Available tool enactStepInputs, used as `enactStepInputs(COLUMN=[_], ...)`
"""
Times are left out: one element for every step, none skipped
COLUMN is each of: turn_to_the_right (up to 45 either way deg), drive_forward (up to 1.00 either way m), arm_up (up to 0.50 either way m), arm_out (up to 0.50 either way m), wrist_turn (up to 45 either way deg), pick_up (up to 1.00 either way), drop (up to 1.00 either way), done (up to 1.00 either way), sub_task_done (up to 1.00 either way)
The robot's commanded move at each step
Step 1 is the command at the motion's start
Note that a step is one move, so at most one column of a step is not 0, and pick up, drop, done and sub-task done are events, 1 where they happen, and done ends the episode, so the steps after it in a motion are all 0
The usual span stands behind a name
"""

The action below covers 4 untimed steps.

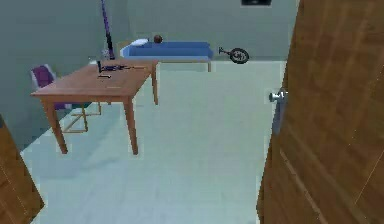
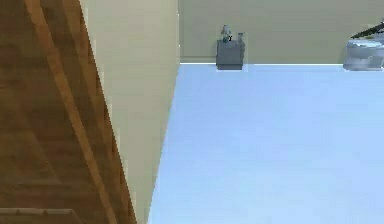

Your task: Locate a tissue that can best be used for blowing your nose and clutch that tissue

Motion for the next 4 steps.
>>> enactStepInputs(turn_to_the_right=[0.0,0.0,45.0,9.0], drive_forward=[1.0,0.3,0.0,0.0], arm_up=[0.0,0.0,0.0,0.0], arm_out=[0.0,0.0,0.0,0.0], wrist_turn=[0.0,0.0,0.0,0.0], pick_up=[0.0,0.0,0.0,0.0], drop=[0.0,0.0,0.0,0.0], done=[0.0,0.0,0.0,0.0], sub_task_done=[0.0,0.0,0.0,0.0])
